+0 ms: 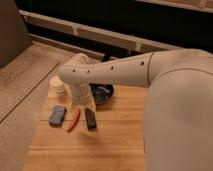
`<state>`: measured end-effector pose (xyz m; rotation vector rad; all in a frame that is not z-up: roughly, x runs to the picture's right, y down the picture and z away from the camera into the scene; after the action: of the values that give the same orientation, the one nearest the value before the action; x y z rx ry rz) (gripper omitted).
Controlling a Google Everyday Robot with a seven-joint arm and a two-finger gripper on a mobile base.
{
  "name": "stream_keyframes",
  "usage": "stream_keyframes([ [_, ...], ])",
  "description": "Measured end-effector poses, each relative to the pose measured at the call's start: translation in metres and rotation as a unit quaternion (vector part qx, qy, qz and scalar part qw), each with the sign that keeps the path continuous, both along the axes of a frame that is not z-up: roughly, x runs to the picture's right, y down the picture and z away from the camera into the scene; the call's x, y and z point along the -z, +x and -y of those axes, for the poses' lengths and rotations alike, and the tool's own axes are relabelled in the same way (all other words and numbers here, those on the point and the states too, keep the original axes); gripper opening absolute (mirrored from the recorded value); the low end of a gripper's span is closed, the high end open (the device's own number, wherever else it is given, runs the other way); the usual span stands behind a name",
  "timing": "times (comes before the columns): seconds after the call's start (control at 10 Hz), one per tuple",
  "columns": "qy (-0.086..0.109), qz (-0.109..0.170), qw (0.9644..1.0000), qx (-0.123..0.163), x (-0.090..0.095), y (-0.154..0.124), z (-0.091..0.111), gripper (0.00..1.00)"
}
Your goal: Place the eraser in the ceramic cup
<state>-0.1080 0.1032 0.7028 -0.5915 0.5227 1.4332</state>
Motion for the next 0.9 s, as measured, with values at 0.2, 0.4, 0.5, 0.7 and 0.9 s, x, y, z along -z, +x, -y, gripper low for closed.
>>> stream_keyframes([
  [0.2, 0.000, 0.000, 1.0000, 0.000, 0.0000, 0.0000, 0.0000, 0.65],
  [0.4, 0.000, 0.000, 1.0000, 0.000, 0.0000, 0.0000, 0.0000, 0.65],
  [0.5, 0.000, 0.000, 1.0000, 0.000, 0.0000, 0.0000, 0.0000, 0.65],
  [0.7, 0.000, 0.000, 1.0000, 0.000, 0.0000, 0.0000, 0.0000, 0.65],
  [0.9, 0.000, 0.000, 1.0000, 0.000, 0.0000, 0.0000, 0.0000, 0.65],
])
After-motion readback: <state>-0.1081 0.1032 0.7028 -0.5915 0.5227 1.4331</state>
